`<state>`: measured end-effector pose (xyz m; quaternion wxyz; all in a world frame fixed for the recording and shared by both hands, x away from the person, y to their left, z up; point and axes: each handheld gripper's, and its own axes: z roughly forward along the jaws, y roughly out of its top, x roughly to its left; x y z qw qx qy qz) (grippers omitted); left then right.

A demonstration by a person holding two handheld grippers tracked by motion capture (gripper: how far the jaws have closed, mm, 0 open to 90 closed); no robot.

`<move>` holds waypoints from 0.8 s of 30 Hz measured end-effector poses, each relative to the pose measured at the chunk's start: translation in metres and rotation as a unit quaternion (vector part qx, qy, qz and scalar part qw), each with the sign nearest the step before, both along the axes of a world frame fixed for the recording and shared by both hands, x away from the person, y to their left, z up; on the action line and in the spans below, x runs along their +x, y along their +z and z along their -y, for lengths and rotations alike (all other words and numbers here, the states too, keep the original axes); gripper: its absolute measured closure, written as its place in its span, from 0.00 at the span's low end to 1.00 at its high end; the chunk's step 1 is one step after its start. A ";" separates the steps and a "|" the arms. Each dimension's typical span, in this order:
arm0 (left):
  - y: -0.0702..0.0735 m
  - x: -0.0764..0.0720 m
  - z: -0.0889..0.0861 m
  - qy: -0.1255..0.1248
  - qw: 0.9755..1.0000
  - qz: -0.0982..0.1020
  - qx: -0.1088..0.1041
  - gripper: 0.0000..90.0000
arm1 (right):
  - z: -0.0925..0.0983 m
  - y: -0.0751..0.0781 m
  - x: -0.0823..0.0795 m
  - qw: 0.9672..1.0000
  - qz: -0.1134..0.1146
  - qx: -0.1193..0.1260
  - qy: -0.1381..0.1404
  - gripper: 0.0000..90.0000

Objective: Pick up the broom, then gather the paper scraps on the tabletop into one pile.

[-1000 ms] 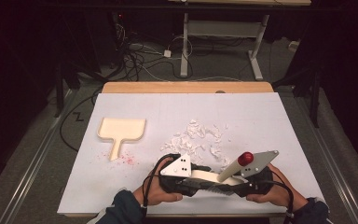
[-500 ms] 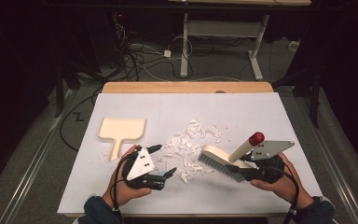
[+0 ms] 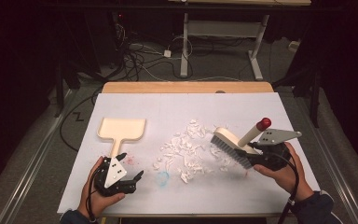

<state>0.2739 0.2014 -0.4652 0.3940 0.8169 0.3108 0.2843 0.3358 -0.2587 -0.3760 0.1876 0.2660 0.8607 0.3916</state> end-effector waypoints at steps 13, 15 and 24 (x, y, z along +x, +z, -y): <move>-0.010 -0.007 -0.004 0.003 1.000 -0.021 0.015 0.19 | 0.011 0.003 0.026 0.999 0.011 -0.009 -0.045 0.76; -0.010 -0.007 -0.003 0.001 1.000 -0.021 0.018 0.19 | 0.012 0.002 0.029 0.999 0.010 -0.010 -0.048 0.76; -0.012 -0.005 0.000 -0.010 0.999 -0.026 0.025 0.19 | 0.009 -0.001 0.064 0.994 0.028 -0.068 -0.084 0.76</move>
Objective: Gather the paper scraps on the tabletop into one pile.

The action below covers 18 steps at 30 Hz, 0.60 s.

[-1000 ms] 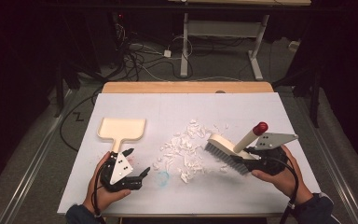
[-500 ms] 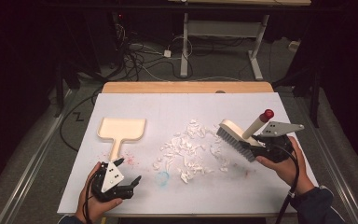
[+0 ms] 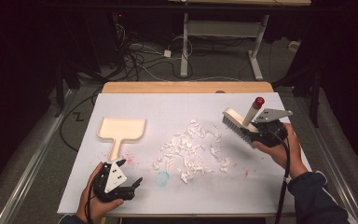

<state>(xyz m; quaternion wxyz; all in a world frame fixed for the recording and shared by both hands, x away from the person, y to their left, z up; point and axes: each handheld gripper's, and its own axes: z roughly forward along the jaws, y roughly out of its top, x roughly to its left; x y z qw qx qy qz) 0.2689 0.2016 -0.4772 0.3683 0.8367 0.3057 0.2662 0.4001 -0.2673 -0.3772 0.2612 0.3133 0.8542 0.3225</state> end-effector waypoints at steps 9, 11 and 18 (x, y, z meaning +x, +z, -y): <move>-0.002 -0.003 0.002 0.000 1.000 -0.001 0.012 0.19 | -0.004 -0.003 0.038 0.999 -0.006 -0.042 -0.027 0.76; -0.002 -0.002 0.003 -0.001 1.000 -0.004 0.013 0.19 | -0.006 -0.006 0.045 0.998 -0.003 -0.053 -0.035 0.76; -0.003 -0.001 0.005 -0.001 1.000 -0.007 0.020 0.19 | -0.020 -0.025 0.071 0.993 0.003 -0.100 -0.058 0.76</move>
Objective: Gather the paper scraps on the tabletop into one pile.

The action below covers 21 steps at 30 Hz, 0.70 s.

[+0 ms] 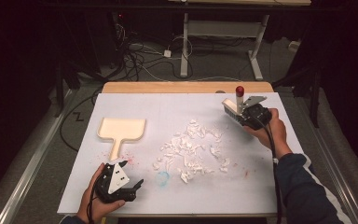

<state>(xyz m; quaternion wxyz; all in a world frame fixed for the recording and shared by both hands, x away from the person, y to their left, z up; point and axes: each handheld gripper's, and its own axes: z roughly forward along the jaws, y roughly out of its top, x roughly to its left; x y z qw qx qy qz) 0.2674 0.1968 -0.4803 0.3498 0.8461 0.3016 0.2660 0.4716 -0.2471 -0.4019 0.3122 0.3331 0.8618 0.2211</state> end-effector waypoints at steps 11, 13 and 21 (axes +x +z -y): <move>-0.001 -0.001 0.000 0.000 1.000 -0.001 0.011 0.19 | -0.058 -0.026 -0.009 0.997 -0.009 -0.047 0.057 0.75; -0.001 -0.001 0.000 -0.002 1.000 -0.003 0.012 0.19 | -0.065 -0.026 -0.021 0.996 -0.013 -0.029 0.080 0.75; 0.000 -0.002 0.002 -0.007 1.000 -0.002 0.013 0.19 | -0.083 -0.022 -0.082 0.984 -0.027 -0.018 0.173 0.75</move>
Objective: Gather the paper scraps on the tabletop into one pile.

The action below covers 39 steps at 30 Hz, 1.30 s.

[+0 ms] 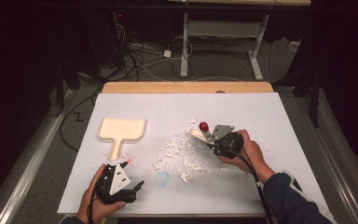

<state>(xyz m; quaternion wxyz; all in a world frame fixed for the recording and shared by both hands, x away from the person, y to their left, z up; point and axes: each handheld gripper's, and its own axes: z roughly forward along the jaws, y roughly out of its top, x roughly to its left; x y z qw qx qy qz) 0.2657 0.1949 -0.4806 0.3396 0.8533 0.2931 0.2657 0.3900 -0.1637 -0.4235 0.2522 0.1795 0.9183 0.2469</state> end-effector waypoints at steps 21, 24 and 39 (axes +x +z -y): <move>-0.002 0.004 0.005 -0.011 1.000 -0.008 0.002 0.19 | 0.015 0.021 0.072 0.993 0.066 0.026 -0.091 0.76; -0.003 0.005 0.004 -0.012 1.000 -0.012 0.003 0.19 | 0.006 0.004 0.087 0.992 0.076 0.007 -0.099 0.76; -0.004 0.004 0.003 -0.014 1.000 -0.011 0.007 0.19 | -0.042 -0.022 0.029 0.993 0.078 -0.004 0.093 0.75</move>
